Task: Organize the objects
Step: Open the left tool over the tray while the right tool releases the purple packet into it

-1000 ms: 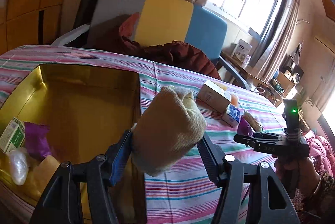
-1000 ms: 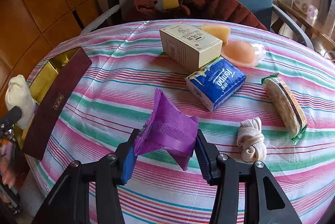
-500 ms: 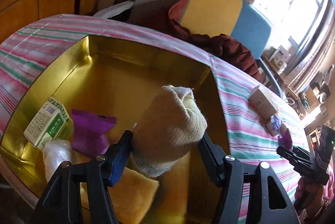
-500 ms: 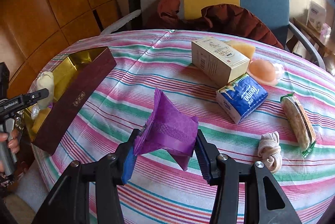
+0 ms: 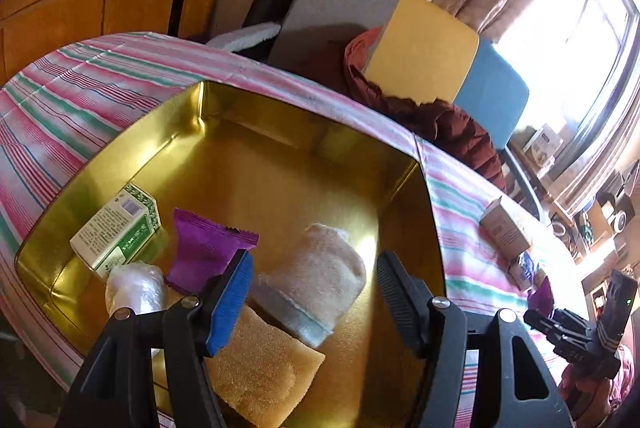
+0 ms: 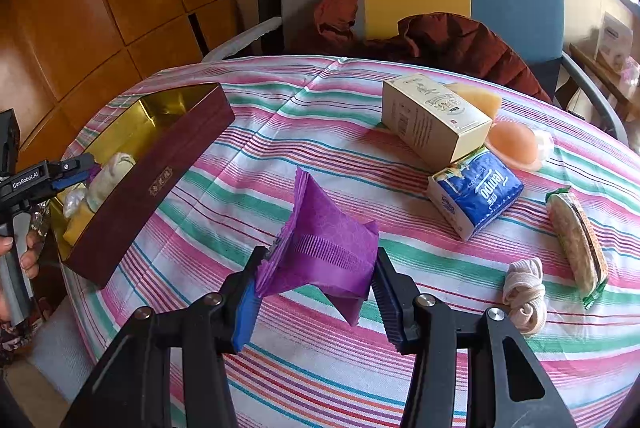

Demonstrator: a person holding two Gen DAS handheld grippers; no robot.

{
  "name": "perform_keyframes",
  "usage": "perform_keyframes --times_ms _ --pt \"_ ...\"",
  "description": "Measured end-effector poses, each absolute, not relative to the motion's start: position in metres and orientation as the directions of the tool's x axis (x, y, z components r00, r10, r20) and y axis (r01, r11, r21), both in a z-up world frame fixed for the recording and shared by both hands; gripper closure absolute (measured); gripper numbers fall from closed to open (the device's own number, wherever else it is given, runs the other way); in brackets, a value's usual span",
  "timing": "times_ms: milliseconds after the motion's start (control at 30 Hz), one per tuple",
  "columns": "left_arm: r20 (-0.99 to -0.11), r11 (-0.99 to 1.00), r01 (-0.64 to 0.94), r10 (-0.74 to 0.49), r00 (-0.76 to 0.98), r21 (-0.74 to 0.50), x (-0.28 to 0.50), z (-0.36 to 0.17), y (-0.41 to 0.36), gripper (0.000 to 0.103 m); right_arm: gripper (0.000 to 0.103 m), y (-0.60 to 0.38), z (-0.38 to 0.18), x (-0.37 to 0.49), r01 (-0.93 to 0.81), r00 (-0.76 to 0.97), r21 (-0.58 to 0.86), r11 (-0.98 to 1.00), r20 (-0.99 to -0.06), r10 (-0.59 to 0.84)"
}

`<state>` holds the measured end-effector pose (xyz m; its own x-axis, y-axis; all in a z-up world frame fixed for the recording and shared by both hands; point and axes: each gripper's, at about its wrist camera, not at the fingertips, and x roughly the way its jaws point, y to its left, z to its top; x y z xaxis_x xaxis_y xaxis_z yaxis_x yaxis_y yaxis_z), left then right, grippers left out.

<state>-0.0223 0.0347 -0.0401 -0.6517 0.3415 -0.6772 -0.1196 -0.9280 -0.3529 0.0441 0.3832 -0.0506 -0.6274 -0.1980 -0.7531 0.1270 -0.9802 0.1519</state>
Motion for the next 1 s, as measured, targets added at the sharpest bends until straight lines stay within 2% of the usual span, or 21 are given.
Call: perform_keyframes --times_ms 300,700,1000 --pt "-0.677 -0.914 -0.086 0.355 -0.645 -0.397 -0.016 -0.030 0.020 0.038 0.052 0.347 -0.047 0.055 0.189 -0.622 0.130 -0.973 -0.751 -0.221" --pt "-0.674 -0.914 -0.039 0.327 -0.662 -0.404 -0.020 -0.015 -0.005 0.038 0.051 0.222 -0.006 0.056 0.431 -0.605 0.192 -0.882 -0.663 -0.440" --pt "-0.673 -0.901 0.021 0.309 -0.673 -0.434 -0.025 -0.009 -0.027 0.038 0.050 0.152 -0.015 0.042 0.515 -0.534 0.145 -0.845 -0.717 -0.448"
